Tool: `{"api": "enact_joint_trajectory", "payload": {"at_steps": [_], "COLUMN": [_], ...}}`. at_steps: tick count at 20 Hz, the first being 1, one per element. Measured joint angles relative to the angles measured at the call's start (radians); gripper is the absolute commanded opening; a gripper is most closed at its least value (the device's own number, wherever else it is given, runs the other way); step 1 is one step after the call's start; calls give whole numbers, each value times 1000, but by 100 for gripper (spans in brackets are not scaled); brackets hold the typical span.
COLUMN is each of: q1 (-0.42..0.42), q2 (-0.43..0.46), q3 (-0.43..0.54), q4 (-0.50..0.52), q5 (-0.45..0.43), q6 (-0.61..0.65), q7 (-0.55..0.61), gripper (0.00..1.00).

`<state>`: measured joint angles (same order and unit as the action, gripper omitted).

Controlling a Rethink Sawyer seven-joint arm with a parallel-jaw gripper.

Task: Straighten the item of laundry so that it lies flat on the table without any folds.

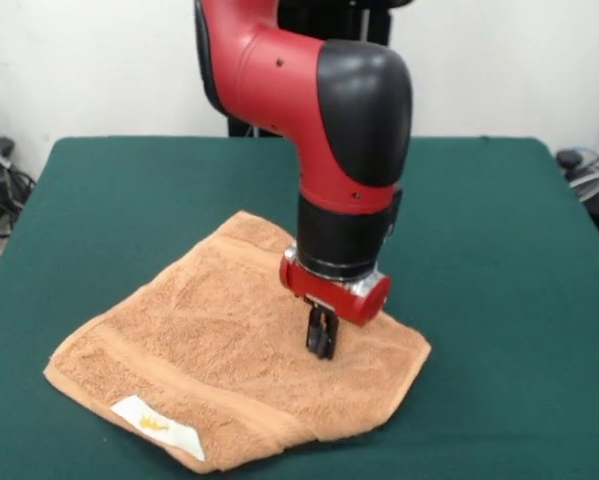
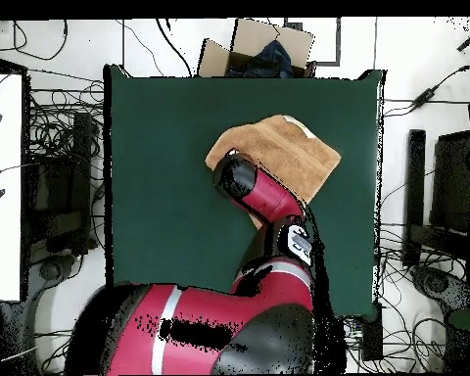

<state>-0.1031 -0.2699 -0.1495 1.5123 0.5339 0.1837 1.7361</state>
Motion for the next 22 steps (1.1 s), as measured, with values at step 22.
{"api": "enact_joint_trajectory", "payload": {"at_steps": [22], "q1": [19], "q2": [130], "q3": [-56], "q4": [-318], "q5": [32], "q6": [197], "q7": [0], "gripper": [0]}}
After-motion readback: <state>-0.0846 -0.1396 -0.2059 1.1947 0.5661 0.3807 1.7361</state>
